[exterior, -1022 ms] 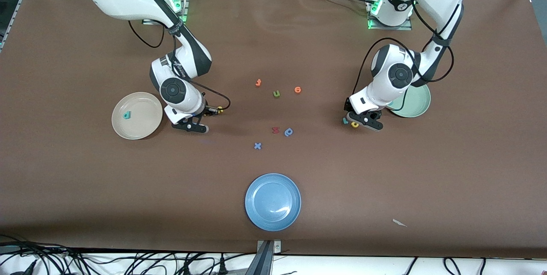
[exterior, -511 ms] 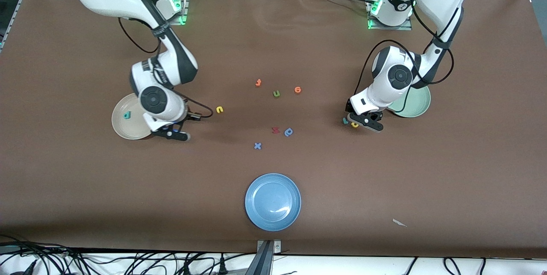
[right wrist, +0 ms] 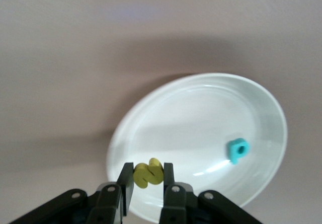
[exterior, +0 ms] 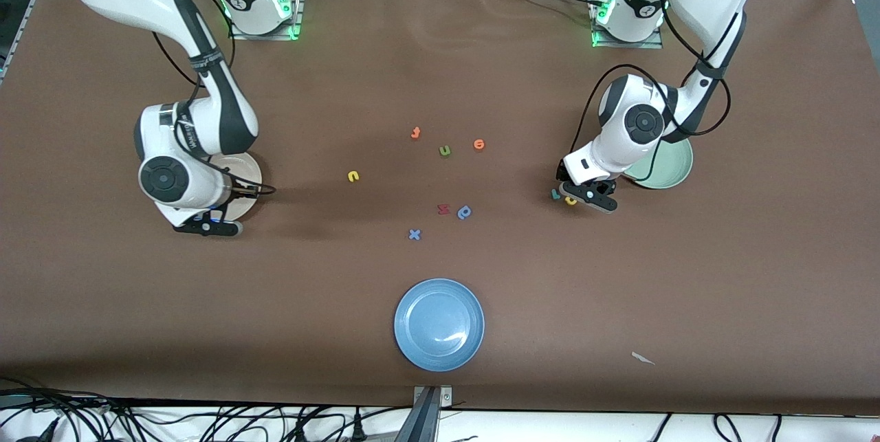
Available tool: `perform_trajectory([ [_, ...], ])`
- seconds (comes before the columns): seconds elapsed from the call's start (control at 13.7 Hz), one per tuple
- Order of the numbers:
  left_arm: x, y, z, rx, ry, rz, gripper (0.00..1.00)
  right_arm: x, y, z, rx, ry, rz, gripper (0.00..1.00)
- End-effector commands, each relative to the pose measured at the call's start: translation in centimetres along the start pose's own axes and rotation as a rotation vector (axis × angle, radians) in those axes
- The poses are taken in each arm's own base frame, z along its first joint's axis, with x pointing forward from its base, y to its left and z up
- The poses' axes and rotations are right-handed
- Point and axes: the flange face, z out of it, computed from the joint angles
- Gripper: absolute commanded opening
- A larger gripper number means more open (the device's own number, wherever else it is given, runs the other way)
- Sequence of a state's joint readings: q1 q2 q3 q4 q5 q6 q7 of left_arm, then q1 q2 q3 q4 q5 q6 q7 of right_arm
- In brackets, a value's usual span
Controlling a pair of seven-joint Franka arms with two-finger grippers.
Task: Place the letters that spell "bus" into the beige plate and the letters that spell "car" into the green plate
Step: 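Release the n on the white plate while the left gripper lifts the a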
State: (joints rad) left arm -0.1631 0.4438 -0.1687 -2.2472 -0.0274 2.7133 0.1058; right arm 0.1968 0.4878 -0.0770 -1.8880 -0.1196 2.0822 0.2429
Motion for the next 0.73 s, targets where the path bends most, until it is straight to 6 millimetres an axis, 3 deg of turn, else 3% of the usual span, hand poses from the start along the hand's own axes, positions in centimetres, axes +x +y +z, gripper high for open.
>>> perform_trajectory([
  [0.0,1.5,0.3,0.1,0.039,0.022,0.08,0.58,-0.7,1.7,1.4,-0.017,-0.035,-0.034,0.22],
  [0.15,2.0,-0.2,-0.2,0.045,0.034,0.075,0.61,-0.6,1.5,1.3,-0.009,-0.025,-0.032,0.88],
  [0.22,2.0,-0.1,-0.2,0.046,0.033,0.079,0.61,-0.4,1.5,1.0,-0.007,-0.018,-0.028,0.99],
  [0.44,1.9,-0.8,-0.2,0.053,0.031,0.076,0.59,0.1,-0.2,-1.5,0.013,0.02,-0.004,0.99],
  [0.66,1.8,-0.7,0.1,0.082,0.022,0.13,0.5,-1.3,-7.0,-4.0,0.079,0.039,0.097,0.99],
])
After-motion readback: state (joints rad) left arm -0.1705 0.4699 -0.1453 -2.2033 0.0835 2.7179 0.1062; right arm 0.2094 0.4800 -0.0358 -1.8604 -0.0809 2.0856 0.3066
